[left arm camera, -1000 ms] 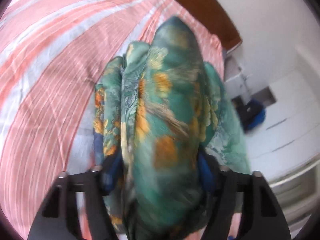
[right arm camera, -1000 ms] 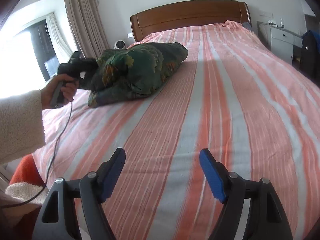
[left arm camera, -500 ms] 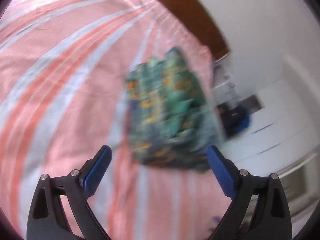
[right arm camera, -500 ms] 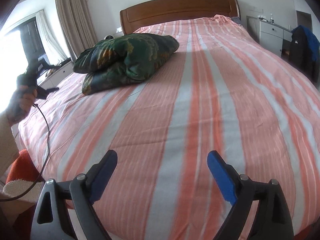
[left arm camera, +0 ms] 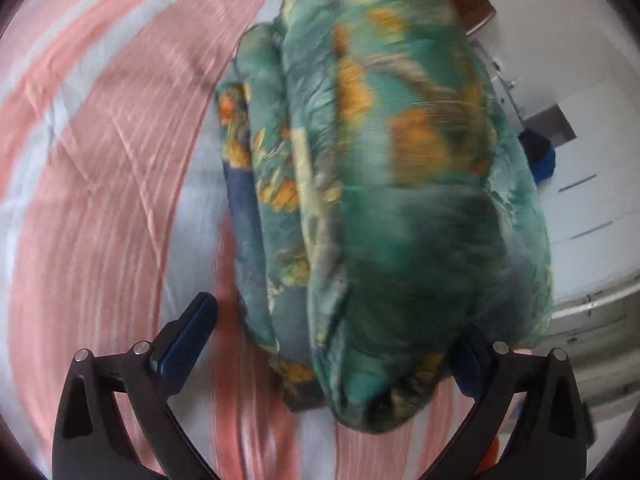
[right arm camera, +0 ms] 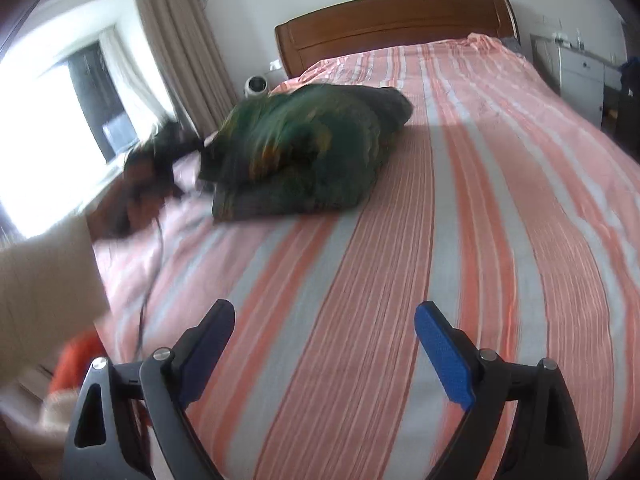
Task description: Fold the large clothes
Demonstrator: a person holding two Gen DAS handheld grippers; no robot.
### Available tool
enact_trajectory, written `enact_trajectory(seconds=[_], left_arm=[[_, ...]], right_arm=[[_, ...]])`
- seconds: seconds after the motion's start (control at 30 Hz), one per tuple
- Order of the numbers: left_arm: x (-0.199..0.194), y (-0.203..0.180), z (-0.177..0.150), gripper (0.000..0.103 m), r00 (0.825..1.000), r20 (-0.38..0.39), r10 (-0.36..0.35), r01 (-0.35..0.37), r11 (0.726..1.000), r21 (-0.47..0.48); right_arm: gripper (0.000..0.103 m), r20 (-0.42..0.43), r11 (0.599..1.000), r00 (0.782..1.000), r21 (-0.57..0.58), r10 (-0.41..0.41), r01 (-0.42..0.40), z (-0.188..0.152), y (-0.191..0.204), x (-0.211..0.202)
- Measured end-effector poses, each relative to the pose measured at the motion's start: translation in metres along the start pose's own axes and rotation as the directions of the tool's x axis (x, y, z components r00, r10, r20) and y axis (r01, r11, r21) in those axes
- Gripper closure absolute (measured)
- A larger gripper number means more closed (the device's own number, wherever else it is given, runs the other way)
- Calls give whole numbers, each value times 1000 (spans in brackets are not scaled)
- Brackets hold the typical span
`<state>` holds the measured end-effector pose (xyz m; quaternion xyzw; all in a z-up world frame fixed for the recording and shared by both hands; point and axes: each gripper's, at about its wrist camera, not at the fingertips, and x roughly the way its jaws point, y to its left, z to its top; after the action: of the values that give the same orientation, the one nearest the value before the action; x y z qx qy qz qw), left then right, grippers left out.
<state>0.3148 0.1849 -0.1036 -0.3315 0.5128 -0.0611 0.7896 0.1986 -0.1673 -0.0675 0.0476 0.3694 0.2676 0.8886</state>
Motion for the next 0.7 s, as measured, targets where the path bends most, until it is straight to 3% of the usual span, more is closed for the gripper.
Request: enact_trajectory(seconds=[0.17, 0.2, 0.27, 0.4, 0.43, 0.47, 0.5, 0.57, 0.6, 0.63, 0.7], left_arm=[[10, -7, 9, 0, 1000, -3, 30, -30, 998, 60], [13, -9, 14, 0, 999, -12, 32, -31, 997, 65], [17, -10, 20, 0, 999, -29, 25, -23, 997, 68], [29, -6, 34, 0, 997, -78, -28, 31, 998, 47], [31, -5, 37, 0, 996, -83, -28, 31, 999, 38], [31, -6, 39, 5, 997, -80, -14, 18, 999, 41], [29, -12, 38, 27, 998, -67, -12, 16, 998, 64], [25, -34, 35, 42, 998, -13, 65, -62, 987, 147], [20, -44, 31, 49, 994, 18, 106, -108, 978, 180], [15, -53, 26, 51, 990, 48, 134, -141, 970, 198], [5, -68, 13, 56, 980, 113, 161, -184, 953, 242]], right_arm=[[7, 17, 983, 993, 144, 115, -117, 96, -54, 43], [6, -8, 958, 981, 218, 195, -188, 120, -72, 71], [6, -42, 904, 959, 347, 281, -250, 146, -96, 117], [6, -75, 755, 886, 559, 457, -342, 162, -117, 205], [7, -92, 736, 871, 582, 483, -347, 161, -114, 224], [7, -118, 747, 869, 574, 480, -335, 162, -109, 236], [11, -145, 792, 885, 527, 441, -309, 164, -100, 241], [21, -186, 918, 934, 318, 304, -236, 178, -69, 232], [30, -193, 959, 954, 211, 231, -190, 182, -53, 224], [36, -191, 987, 970, 83, 150, -136, 185, -33, 214], [40, -154, 992, 986, -104, 59, -76, 183, 1, 198]])
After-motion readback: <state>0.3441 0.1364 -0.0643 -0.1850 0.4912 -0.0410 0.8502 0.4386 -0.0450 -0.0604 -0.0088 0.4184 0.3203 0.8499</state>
